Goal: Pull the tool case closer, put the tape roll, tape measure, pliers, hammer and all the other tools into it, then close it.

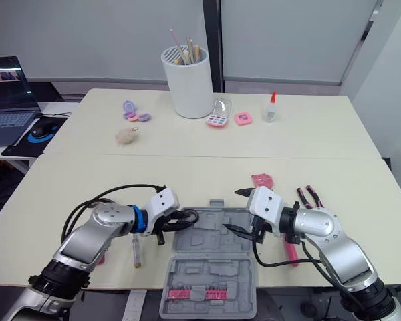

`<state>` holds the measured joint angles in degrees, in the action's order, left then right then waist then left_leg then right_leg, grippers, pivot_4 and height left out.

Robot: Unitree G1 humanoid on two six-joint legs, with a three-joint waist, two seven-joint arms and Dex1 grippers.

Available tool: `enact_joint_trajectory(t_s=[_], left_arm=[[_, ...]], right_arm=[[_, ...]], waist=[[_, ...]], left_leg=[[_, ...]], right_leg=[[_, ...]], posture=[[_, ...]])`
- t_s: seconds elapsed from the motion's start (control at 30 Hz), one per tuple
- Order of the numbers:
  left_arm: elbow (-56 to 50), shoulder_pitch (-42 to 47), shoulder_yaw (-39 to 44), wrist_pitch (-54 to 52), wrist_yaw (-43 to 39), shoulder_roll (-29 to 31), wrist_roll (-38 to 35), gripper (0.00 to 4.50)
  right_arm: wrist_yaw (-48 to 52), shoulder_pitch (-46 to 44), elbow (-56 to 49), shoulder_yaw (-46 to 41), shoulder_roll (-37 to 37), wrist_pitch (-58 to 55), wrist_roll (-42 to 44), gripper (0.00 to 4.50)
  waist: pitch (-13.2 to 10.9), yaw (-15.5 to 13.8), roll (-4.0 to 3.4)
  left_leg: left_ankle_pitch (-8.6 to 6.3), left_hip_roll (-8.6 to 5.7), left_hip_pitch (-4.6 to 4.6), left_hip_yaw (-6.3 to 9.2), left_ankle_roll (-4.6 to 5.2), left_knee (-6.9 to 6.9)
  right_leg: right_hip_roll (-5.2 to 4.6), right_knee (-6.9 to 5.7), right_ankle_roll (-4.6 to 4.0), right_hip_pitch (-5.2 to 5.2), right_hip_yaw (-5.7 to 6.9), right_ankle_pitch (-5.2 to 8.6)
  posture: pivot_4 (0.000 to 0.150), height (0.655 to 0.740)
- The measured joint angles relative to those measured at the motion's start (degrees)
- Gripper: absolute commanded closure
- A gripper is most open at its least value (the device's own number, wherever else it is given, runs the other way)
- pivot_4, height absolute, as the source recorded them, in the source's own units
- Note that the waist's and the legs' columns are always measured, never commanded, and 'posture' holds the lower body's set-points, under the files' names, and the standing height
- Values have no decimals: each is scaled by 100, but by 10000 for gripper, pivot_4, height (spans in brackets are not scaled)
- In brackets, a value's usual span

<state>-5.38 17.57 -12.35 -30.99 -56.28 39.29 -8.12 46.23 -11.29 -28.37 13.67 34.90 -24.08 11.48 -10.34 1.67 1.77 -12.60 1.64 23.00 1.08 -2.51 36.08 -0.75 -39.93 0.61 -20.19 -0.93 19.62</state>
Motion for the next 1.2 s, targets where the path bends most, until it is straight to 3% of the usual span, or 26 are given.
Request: enact_joint_trajectory(t_s=[0.23,0.63,1.2], left_arm=[[7,-124,684,402,106,-312,-478,31854],[949,-602,781,1911,693,-1221,-442,31854],[1578,-817,532,2577,791,-1451,-161,31854]], right_arm=[[1,-2,12,1,-2,0,-1,0],[7,-1,117,4,12,6,-9,0],[-7,92,111,-12,72,6,-6,0]], waist=[[0,0,0],[1,-12,1],[1,-6,1]], left_leg=[[0,-2,0,-4,0,0],[0,-2,-1,-1,0,3],[0,-1,-6,0,0,3]], right_leg=[[-4,2,0,1,-2,0],[-4,0,1,3,1,-1],[-4,0,1,9,2,-2]], posture=[[1500,7400],[1500,7400],[1500,7400]])
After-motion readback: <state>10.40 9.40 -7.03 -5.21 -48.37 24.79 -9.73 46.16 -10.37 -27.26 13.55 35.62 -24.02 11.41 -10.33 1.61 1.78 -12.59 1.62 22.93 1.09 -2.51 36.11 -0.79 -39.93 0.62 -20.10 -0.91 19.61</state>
